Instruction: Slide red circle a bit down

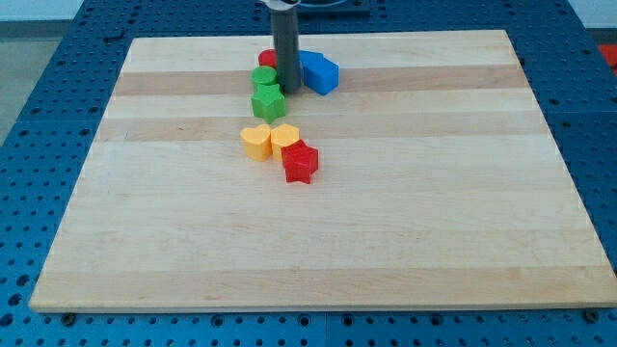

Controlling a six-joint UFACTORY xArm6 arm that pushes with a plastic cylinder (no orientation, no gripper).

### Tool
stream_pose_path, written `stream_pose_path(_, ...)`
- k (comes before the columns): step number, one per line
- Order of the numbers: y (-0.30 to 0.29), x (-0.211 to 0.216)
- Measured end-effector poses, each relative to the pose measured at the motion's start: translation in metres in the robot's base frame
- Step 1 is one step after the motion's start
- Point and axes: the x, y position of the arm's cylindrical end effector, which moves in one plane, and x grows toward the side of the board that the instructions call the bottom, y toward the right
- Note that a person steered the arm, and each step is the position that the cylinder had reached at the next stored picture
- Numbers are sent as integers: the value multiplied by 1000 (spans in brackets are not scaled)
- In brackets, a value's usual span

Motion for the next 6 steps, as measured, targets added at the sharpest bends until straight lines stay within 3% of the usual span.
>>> stream_pose_path(2, -56, 0)
stream_pose_path(3, -73, -21)
stream_pose_path(4, -72, -57)
stream_pose_path(6, -26, -63)
